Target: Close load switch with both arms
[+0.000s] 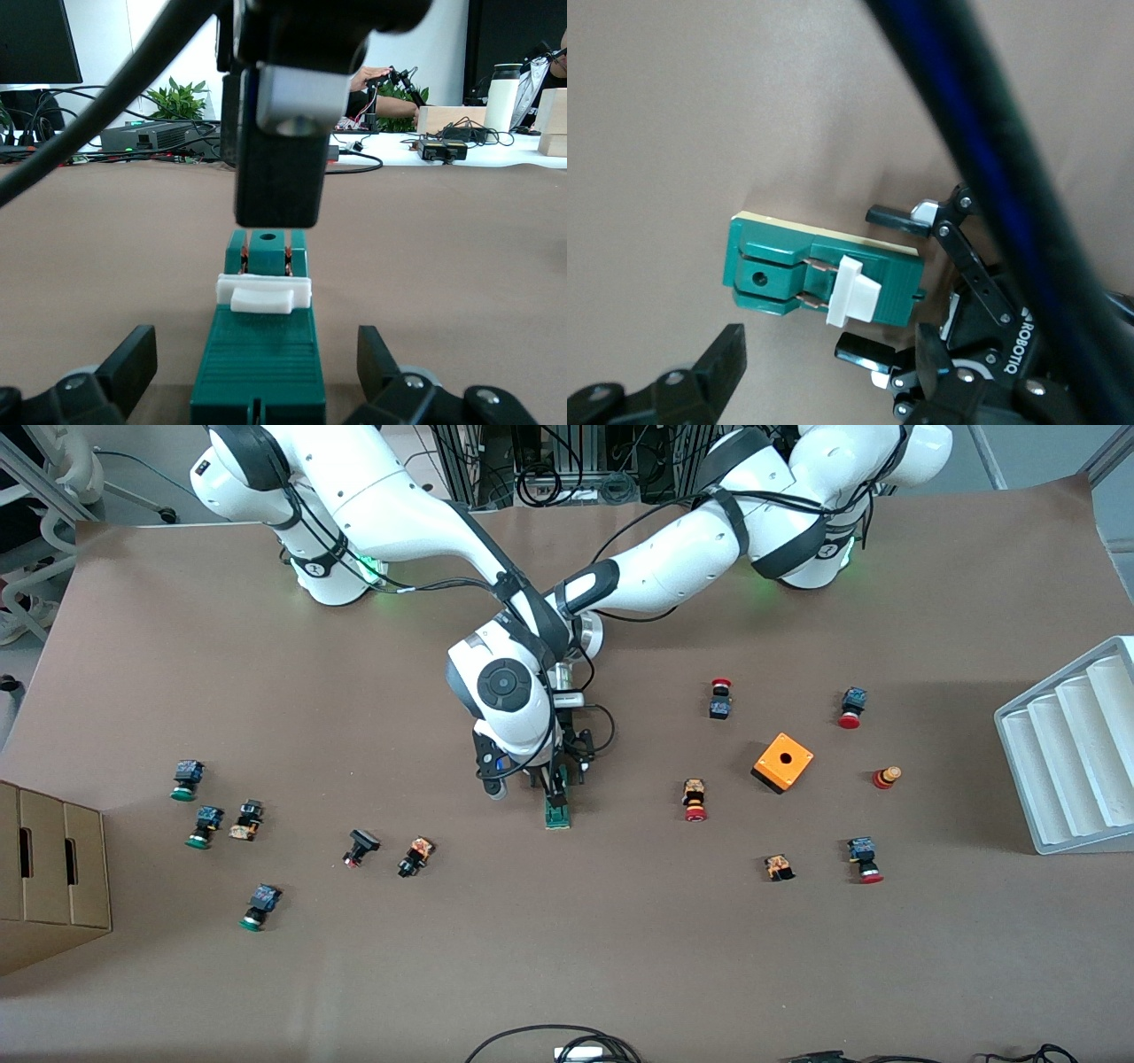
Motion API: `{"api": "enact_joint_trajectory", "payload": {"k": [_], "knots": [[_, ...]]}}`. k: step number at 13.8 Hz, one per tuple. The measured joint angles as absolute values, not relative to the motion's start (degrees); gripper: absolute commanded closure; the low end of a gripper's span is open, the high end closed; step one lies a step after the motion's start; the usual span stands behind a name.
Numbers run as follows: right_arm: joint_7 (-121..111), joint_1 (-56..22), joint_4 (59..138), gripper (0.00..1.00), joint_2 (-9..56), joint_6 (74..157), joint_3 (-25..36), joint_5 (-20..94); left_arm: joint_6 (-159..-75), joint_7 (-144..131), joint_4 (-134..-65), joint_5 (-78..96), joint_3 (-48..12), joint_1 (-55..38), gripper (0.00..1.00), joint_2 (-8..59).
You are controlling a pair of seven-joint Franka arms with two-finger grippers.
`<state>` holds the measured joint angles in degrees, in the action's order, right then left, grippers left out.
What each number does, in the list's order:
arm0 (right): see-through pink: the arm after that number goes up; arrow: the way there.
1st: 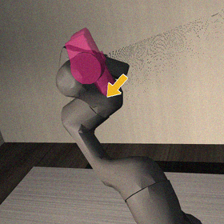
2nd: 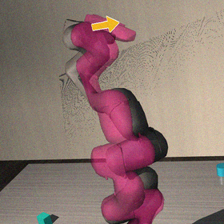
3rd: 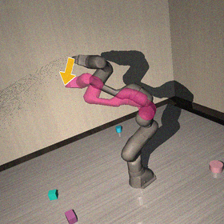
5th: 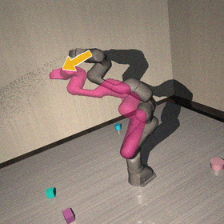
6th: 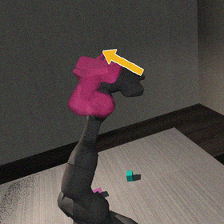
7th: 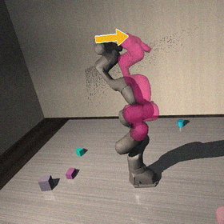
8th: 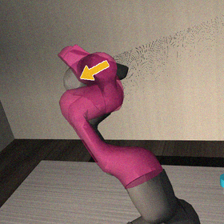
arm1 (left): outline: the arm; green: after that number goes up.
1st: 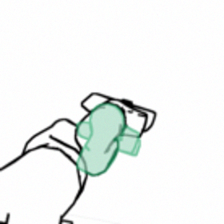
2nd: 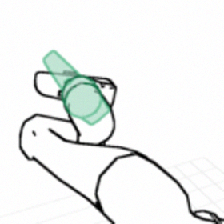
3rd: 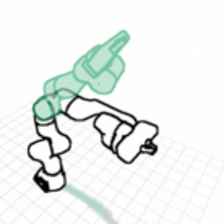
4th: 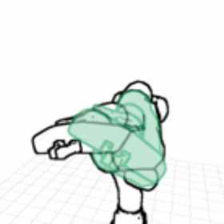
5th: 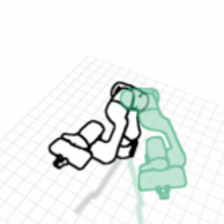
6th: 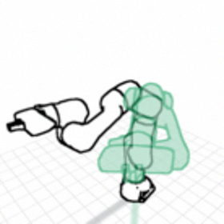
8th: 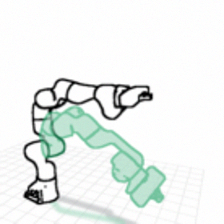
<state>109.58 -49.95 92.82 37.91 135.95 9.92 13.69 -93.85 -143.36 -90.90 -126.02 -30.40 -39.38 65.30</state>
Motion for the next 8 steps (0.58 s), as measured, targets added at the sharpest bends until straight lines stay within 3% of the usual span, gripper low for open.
{"api": "enact_joint_trajectory", "payload": {"k": [8], "knots": [[110.3,-50.8,94.3,0.27,39.3,140.0,9.9,12.6,-93.8,-143.4,-90.2,-126.9,-30.4,-39.4,0.28,65.7]]}}
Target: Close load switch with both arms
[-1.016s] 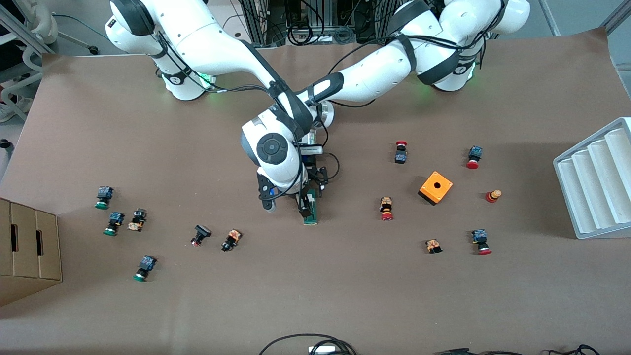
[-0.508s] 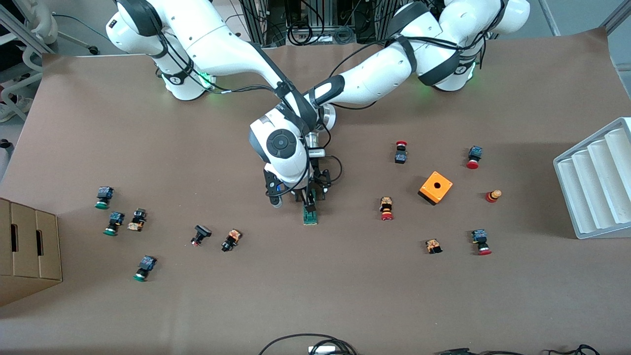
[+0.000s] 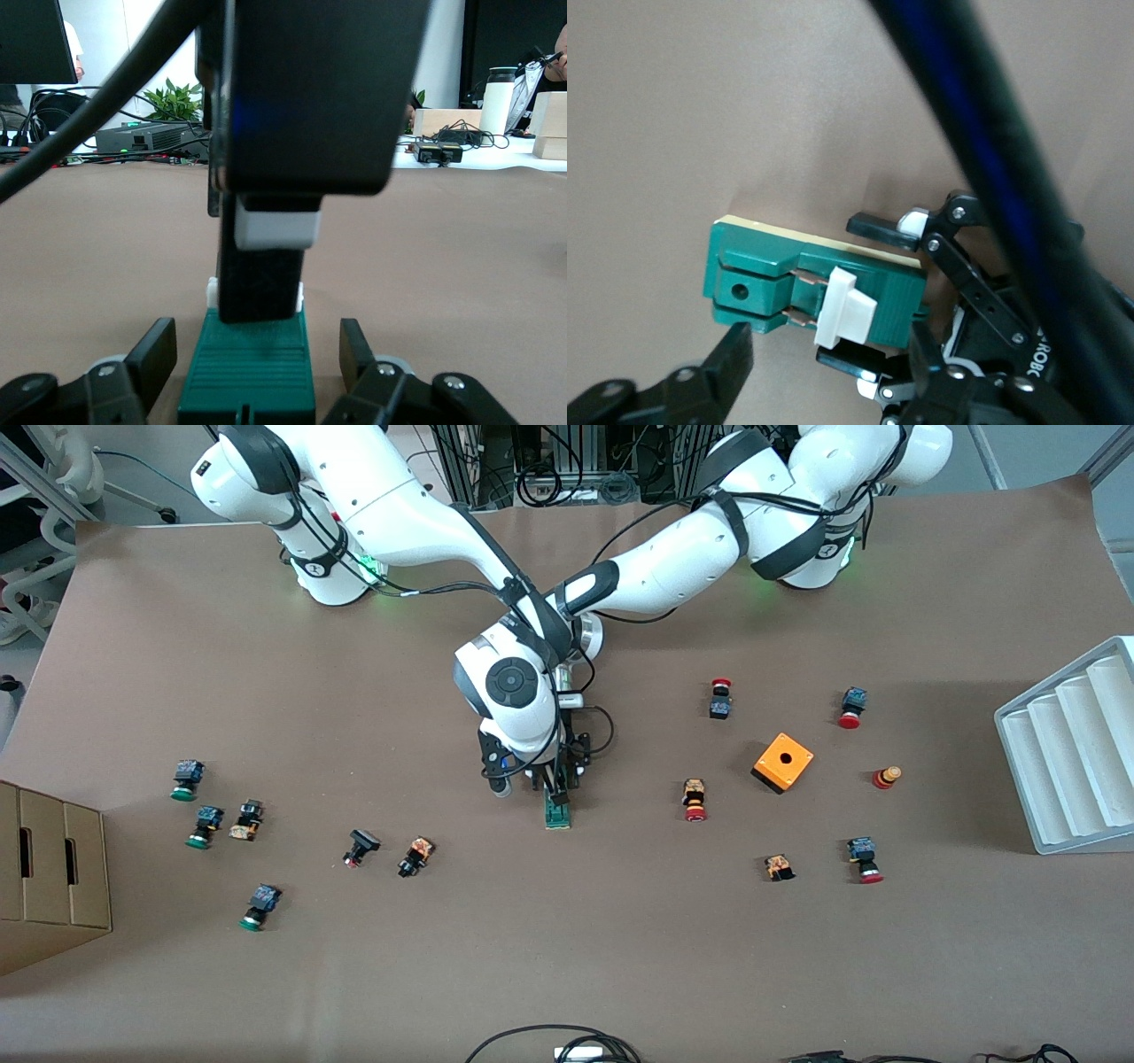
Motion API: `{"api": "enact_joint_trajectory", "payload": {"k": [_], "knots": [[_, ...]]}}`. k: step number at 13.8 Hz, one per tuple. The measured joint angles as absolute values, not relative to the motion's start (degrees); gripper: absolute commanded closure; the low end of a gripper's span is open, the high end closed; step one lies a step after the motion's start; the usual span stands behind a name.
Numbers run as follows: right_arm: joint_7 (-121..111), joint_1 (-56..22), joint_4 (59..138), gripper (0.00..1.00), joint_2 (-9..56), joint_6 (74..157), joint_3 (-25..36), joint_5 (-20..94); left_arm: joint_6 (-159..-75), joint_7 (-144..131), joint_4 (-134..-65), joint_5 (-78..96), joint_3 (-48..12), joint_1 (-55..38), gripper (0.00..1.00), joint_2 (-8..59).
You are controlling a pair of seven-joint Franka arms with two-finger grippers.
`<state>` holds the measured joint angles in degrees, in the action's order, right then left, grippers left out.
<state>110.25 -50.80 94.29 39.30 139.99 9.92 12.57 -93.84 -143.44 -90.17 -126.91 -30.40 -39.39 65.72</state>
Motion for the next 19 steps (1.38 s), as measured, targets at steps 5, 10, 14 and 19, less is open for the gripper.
{"api": "enact_joint_trajectory", "payload": {"k": [5,10,14,19], "knots": [[110.3,-50.8,94.4,0.35,39.3,140.9,9.9,12.6,-93.8,-143.5,-89.8,-126.9,-30.4,-39.4,0.39,65.9],[110.3,-50.8,94.7,0.37,39.4,141.1,9.9,12.5,-93.8,-143.4,-89.8,-126.9,-30.4,-39.4,0.47,66.0],[110.3,-51.1,95.6,0.38,39.4,141.4,9.9,12.4,-93.6,-143.4,-89.8,-126.9,-30.4,-39.4,0.48,66.0],[110.4,-51.5,96.1,0.49,39.4,143.0,10.0,12.4,-93.6,-143.4,-89.8,-126.9,-30.4,-39.4,0.50,66.0]]}}
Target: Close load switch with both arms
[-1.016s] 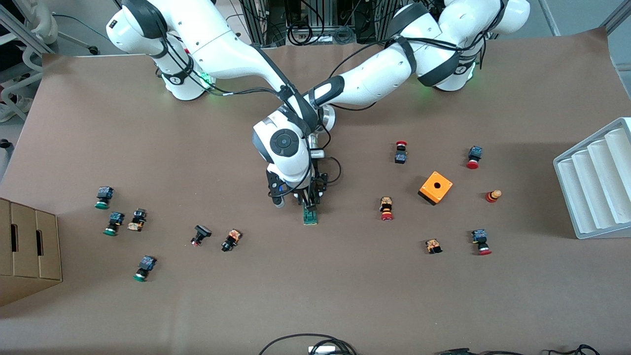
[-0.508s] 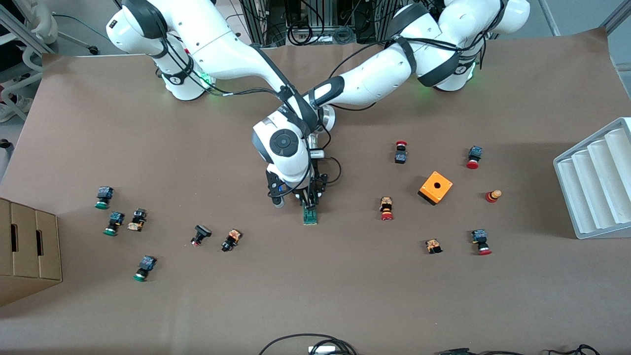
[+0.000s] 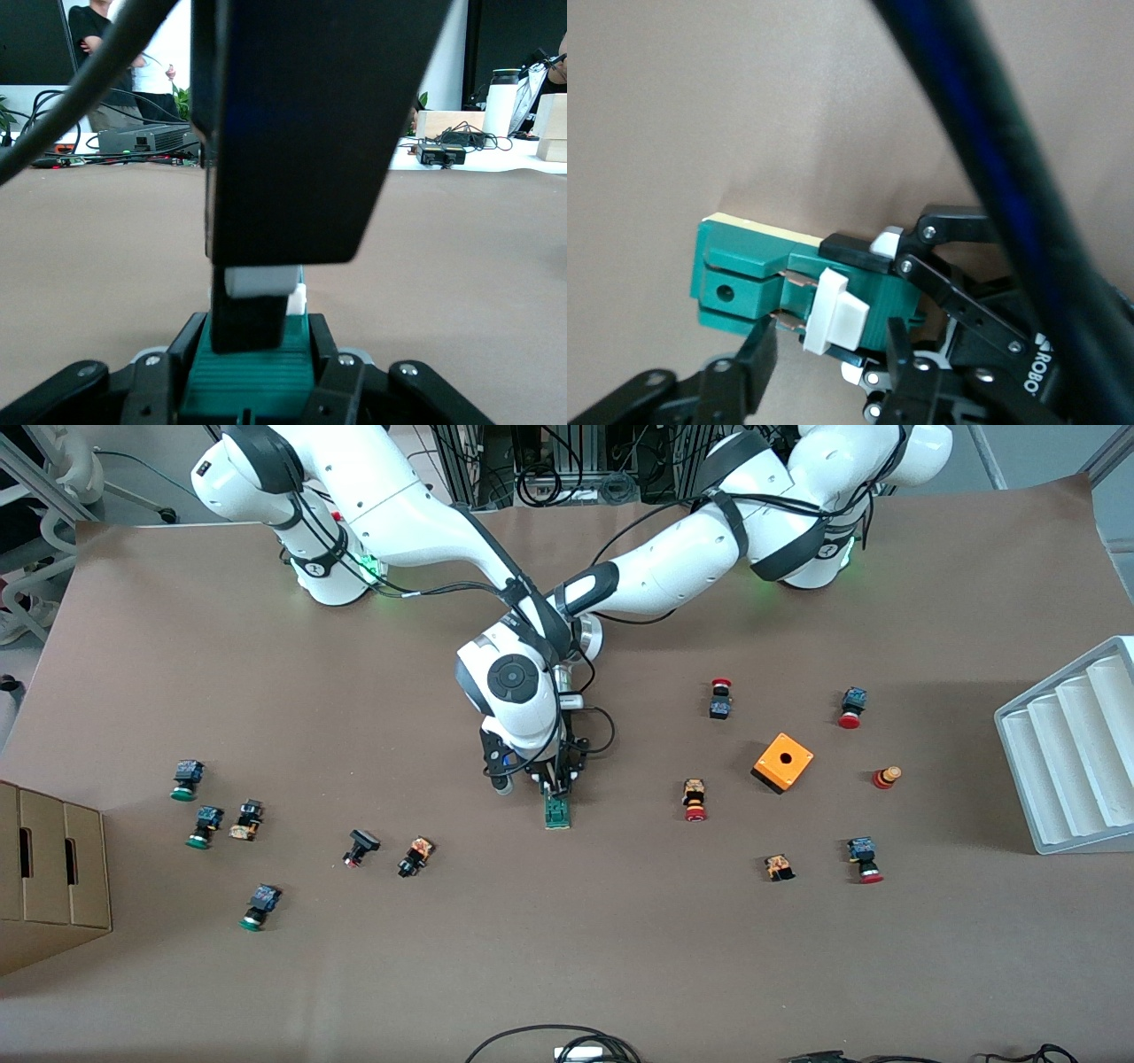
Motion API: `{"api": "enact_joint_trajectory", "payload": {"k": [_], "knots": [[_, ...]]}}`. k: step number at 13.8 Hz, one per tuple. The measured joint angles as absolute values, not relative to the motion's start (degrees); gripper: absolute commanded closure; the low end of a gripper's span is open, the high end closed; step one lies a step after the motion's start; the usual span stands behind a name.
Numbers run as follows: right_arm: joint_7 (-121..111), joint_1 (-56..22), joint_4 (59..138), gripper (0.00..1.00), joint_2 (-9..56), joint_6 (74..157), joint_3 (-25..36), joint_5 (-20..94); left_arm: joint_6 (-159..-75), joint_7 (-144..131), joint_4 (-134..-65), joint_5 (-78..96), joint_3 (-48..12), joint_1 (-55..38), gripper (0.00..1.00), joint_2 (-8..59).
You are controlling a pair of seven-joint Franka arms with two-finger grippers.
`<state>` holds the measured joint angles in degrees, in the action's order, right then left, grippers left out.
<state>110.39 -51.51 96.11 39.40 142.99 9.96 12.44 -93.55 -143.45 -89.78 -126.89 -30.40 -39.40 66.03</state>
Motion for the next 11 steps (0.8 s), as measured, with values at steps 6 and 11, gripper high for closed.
{"api": "enact_joint_trajectory", "payload": {"k": [6,11], "knots": [[110.5,-51.5,96.1,0.58,39.4,143.6,10.1,12.4,-93.5,-143.4,-89.8,-126.9,-30.4,-39.4,0.52,66.0],[110.6,-51.6,96.3,0.62,39.3,143.4,10.0,12.4,-93.5,-143.4,-89.8,-126.9,-30.4,-39.4,0.52,66.0]]}}
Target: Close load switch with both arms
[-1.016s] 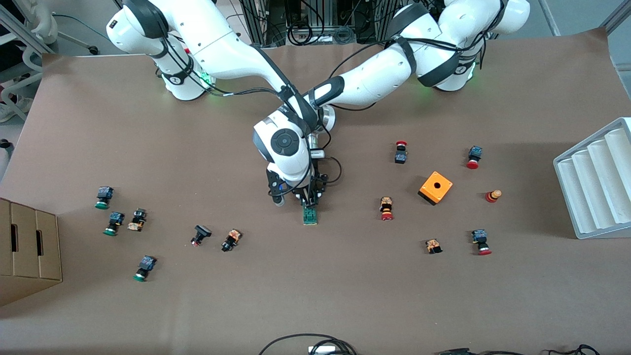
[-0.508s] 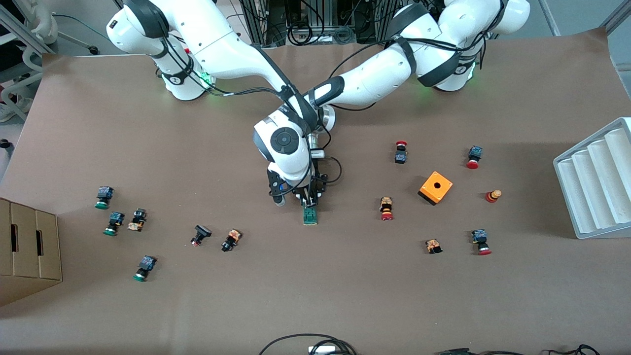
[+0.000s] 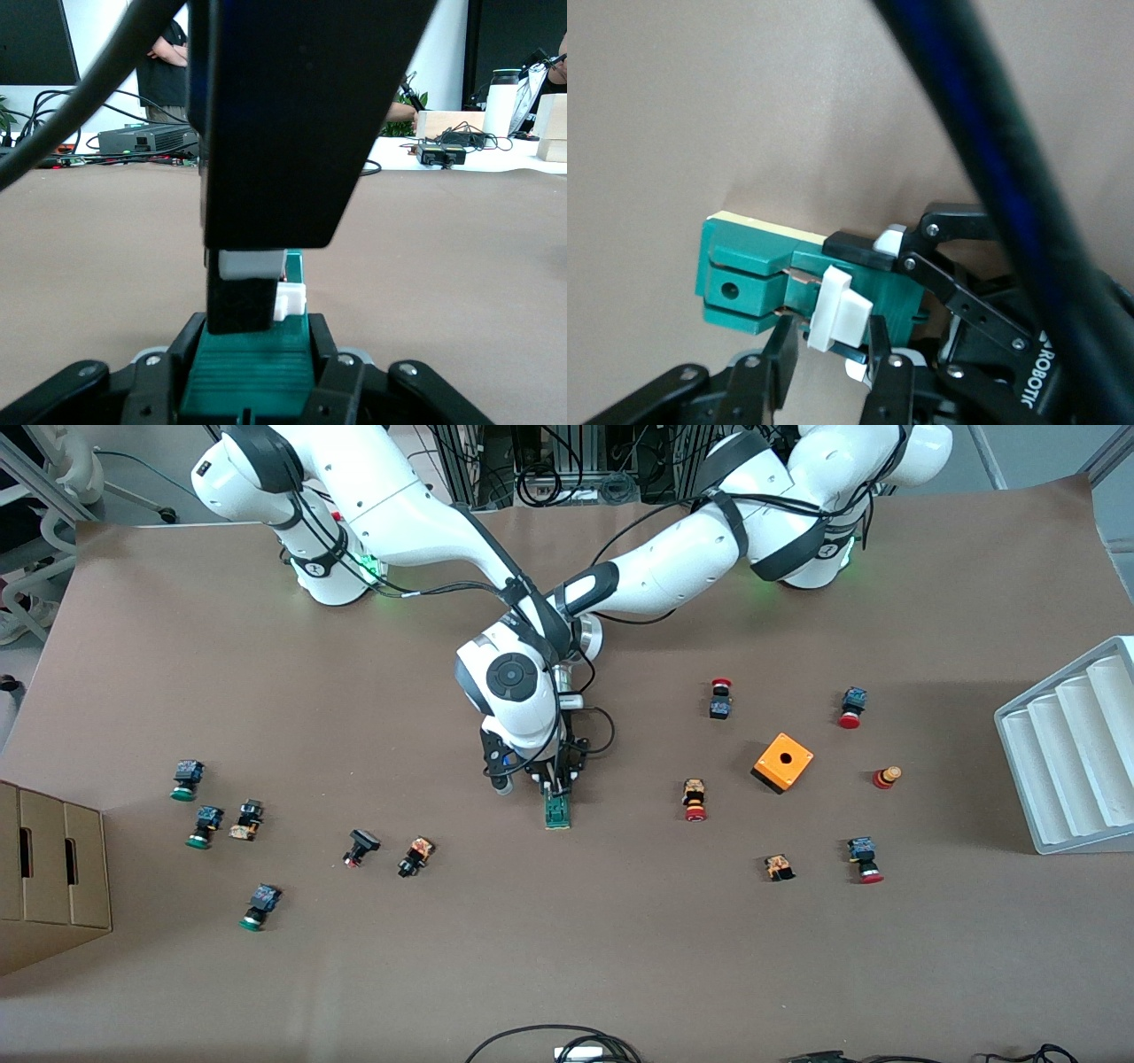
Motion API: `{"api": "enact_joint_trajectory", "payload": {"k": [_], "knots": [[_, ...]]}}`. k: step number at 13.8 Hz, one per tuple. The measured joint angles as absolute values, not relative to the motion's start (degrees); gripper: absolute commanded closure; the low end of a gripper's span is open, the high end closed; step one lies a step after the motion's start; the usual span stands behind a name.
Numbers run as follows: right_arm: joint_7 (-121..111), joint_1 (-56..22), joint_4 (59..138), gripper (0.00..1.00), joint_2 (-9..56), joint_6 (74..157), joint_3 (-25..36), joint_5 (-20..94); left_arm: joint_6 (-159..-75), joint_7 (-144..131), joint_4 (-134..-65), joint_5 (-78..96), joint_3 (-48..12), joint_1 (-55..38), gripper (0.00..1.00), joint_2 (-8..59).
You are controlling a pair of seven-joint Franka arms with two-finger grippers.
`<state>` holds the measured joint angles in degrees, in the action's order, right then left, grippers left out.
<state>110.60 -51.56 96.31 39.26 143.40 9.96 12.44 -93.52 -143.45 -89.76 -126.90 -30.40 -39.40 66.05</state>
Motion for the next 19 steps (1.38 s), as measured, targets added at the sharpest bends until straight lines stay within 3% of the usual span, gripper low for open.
{"api": "enact_joint_trajectory", "payload": {"k": [15,19], "knots": [[110.6,-51.9,97.0,0.62,39.0,143.6,10.0,9.7,-93.5,-143.4,-89.8,-126.9,-30.4,-39.4,0.52,66.1],[110.6,-51.9,97.1,0.68,38.9,143.6,10.0,9.7,-93.5,-143.4,-89.7,-126.9,-30.4,-39.4,0.52,66.1]]}}
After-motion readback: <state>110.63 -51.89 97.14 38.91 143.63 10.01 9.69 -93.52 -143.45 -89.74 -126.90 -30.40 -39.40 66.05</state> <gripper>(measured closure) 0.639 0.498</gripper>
